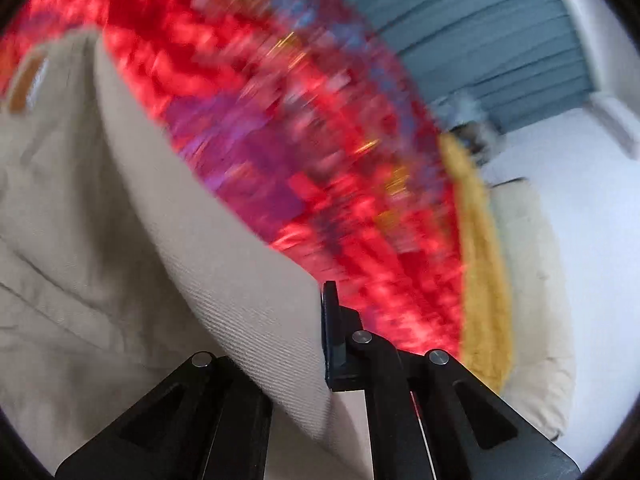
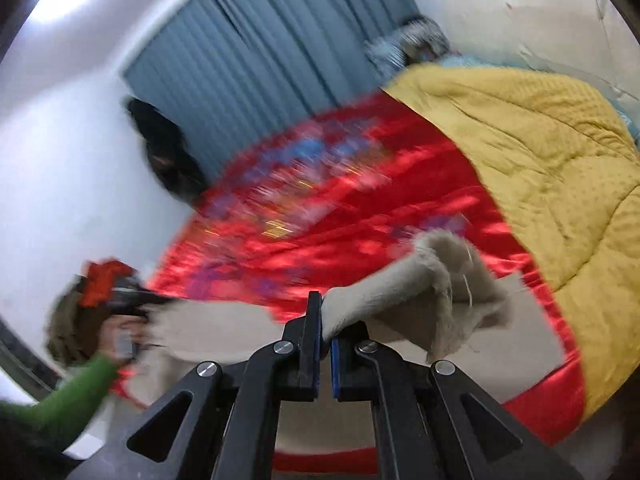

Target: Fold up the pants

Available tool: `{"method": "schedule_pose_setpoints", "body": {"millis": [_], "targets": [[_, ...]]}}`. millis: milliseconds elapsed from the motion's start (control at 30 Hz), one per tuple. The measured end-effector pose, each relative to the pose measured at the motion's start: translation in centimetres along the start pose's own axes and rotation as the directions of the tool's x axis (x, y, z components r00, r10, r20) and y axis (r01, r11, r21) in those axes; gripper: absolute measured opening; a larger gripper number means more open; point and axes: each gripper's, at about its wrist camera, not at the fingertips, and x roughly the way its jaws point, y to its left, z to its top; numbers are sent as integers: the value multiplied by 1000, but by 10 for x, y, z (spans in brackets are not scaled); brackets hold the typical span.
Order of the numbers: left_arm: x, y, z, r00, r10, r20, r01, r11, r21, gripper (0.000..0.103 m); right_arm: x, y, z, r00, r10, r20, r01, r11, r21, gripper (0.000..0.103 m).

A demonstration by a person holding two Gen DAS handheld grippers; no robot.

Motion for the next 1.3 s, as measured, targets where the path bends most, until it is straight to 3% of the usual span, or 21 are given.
{"method": "schedule_pose_setpoints", "body": {"millis": [33, 100, 200, 267, 300, 367, 400, 467, 567, 633, 700, 767, 800, 833, 900, 1000, 1100, 1167, 1200, 1267, 1300], "targets": [[-35, -18, -9, 996, -43, 76, 38, 997, 69, 2, -4, 4, 14, 999, 15, 47, -13, 999, -39, 3], [-76, -32, -28, 985, -58, 164, 30, 986, 167, 4, -24, 12, 32, 987, 69, 145, -52, 991, -120, 3], [-101, -18, -85, 984, 39, 172, -81, 967, 243, 5, -37, -2, 23, 985, 86, 147, -60, 984, -169, 3], [-71, 16, -137, 985, 167, 50, -174, 956, 237, 8, -15, -45, -12, 999, 22, 29, -20, 996, -83, 4], [-47, 36, -163, 973, 229, -38, -213, 946, 243, 9, 1, -69, -35, 999, -22, -42, 21, 999, -27, 4], [-18, 56, -192, 946, 302, -121, -264, 930, 256, 8, 36, -119, -81, 973, -117, -197, 133, 989, 70, 4], [-11, 57, -202, 940, 320, -118, -279, 920, 275, 8, 49, -137, -96, 960, -141, -243, 171, 980, 105, 4], [-11, 44, -203, 937, 338, -90, -293, 899, 327, 8, 63, -160, -123, 947, -148, -286, 200, 966, 165, 4], [-14, 40, -196, 942, 319, -101, -275, 911, 307, 8, 54, -164, -126, 967, -119, -224, 171, 959, 228, 11], [-11, 42, -194, 940, 326, -104, -283, 910, 303, 8, 49, -170, -122, 976, -88, -197, 140, 954, 266, 35], [-11, 43, -197, 937, 335, -96, -290, 902, 319, 8, 45, -176, -120, 981, -79, -179, 131, 945, 300, 40], [-12, 42, -199, 936, 340, -90, -295, 897, 330, 8, 47, -184, -112, 984, -55, -170, 114, 926, 360, 40], [-12, 45, -200, 936, 342, -88, -296, 896, 332, 8, 47, -189, -109, 982, -65, -180, 129, 918, 376, 27], [-13, 45, -201, 936, 340, -85, -295, 896, 332, 8, 48, -189, -102, 974, -99, -203, 166, 922, 350, 3], [-18, 41, -203, 940, 335, -63, -295, 893, 340, 8, 46, -170, -83, 973, -145, -181, 184, 957, 226, 3], [-18, 41, -209, 937, 344, -55, -301, 878, 373, 11, 24, -140, -63, 989, -141, -43, 143, 989, 33, 2], [-13, 40, -218, 934, 355, -50, -306, 862, 403, 13, 53, -169, -78, 948, -249, -196, 261, 965, 35, 3], [-12, 37, -218, 930, 364, -41, -315, 850, 422, 13, 66, -170, -88, 925, -290, -244, 301, 953, 11, 4], [-13, 37, -218, 930, 364, -42, -314, 850, 423, 14, 68, -168, -90, 919, -309, -244, 321, 947, 10, 6], [-14, 36, -217, 927, 372, -42, -320, 846, 427, 16, 64, -166, -90, 919, -321, -229, 339, 940, 42, 23], [-16, 34, -218, 922, 383, -47, -327, 840, 434, 21, 60, -166, -90, 920, -325, -218, 345, 937, 61, 43]]}}
